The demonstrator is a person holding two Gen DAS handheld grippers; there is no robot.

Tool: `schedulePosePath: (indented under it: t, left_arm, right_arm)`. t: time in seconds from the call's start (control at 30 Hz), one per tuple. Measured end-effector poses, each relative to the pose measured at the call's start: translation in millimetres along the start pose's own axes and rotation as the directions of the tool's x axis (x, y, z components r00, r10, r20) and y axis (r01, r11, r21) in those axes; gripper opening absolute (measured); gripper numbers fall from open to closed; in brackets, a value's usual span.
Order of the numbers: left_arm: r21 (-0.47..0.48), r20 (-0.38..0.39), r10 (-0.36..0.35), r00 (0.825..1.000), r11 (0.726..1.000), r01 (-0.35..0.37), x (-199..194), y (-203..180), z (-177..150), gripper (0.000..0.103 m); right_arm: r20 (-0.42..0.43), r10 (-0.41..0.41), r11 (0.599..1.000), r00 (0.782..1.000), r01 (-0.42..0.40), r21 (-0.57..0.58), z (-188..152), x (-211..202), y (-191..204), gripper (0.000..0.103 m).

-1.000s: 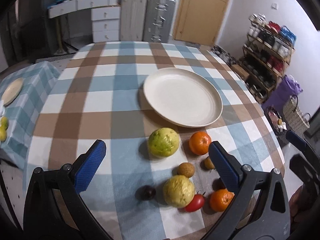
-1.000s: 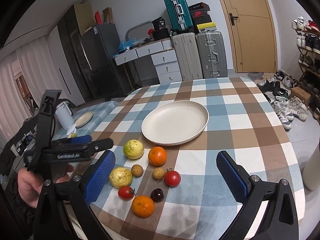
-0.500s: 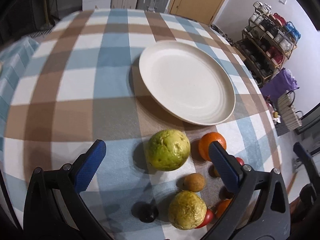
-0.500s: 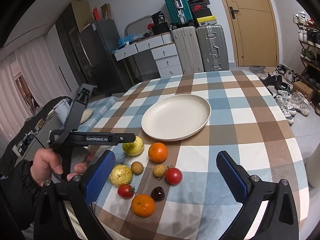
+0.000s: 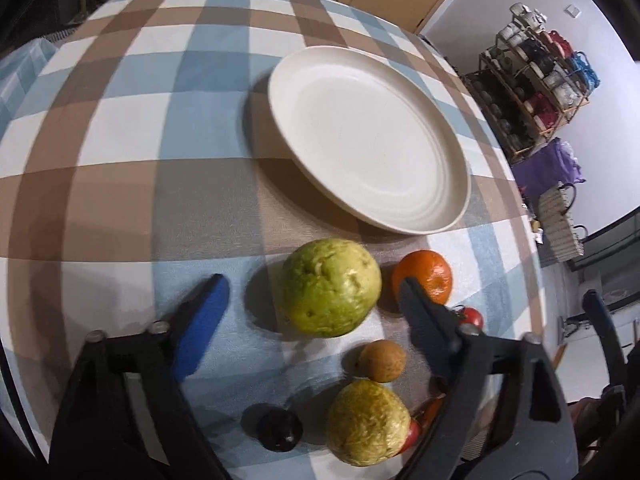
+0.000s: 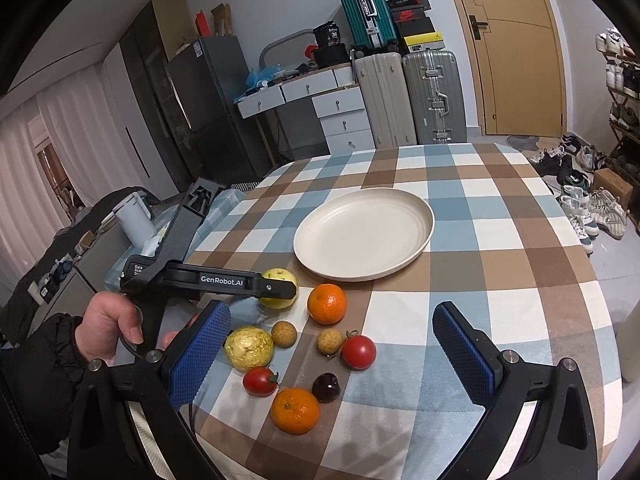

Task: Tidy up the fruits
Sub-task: 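Lower the left tool onto the large green fruit, close and lift it, then grasp the wrinkled yellow fruit with the right tool while the left tool holds the green fruit aloft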

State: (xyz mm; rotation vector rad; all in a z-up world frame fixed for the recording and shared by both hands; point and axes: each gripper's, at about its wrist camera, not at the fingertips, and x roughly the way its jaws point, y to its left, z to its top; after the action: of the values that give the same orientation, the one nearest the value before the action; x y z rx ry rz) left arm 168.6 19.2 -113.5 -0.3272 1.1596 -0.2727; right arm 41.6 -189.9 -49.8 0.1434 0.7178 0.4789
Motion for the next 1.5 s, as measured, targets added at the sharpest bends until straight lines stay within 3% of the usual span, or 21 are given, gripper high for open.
schedulePosePath:
  t: [0.1, 0.13, 0.17, 0.6, 0.67, 0.8, 1.2, 1.5]
  left_arm:
    - [0.002, 0.007, -0.009, 1.000, 1.000, 0.009, -0.4, -1.3, -0.3, 0.068]
    - [0.003, 0.003, -0.022, 1.000, 1.000, 0.022, -0.5, -1.4, -0.4, 0.053]
    - [-0.002, -0.009, -0.044, 0.999, 0.999, 0.044, 0.7, -1.1, -0.4, 0.048]
    - [-0.020, 0.071, -0.084, 0.994, 0.996, 0.086, -29.3, 2.0, -2.8, 0.047]
    - [-0.010, 0.093, -0.102, 0.990, 0.995, 0.103, -38.9, 3.0, -4.6, 0.047]
    - [0.007, 0.148, -0.115, 0.982, 0.993, 0.115, -62.3, 4.8, -8.1, 0.047]
    - [0.020, 0.300, -0.121, 0.946, 0.993, 0.120, -126.8, 17.9, -17.2, 0.047]
    - [0.022, 0.332, -0.128, 0.935, 0.992, 0.128, -146.0, 24.7, -21.7, 0.047]
  right_arm:
    - [-0.005, 0.000, 1.000, 1.000, 0.000, -0.003, 0.0, 0.7, 1.0, 0.103]
    - [-0.005, 0.000, 1.000, 1.000, 0.000, -0.003, -0.2, 0.7, 1.1, 0.103]
    - [-0.004, -0.001, 1.000, 1.000, 0.001, -0.004, -0.2, 0.8, 1.3, 0.103]
    - [-0.015, 0.008, 1.000, 1.000, -0.008, -0.006, -3.3, 3.4, 0.8, 0.103]
    - [-0.040, 0.059, 0.998, 0.997, -0.058, 0.010, -4.7, 7.8, 1.2, 0.103]
    - [-0.099, 0.146, 0.988, 0.984, -0.140, 0.061, -8.1, 19.5, 0.9, 0.103]
    - [-0.227, 0.235, 0.972, 0.945, -0.226, 0.063, -18.2, 59.4, 38.2, 0.103]
    - [-0.316, 0.226, 0.973, 0.922, -0.229, 0.027, -28.7, 96.7, 69.2, 0.103]
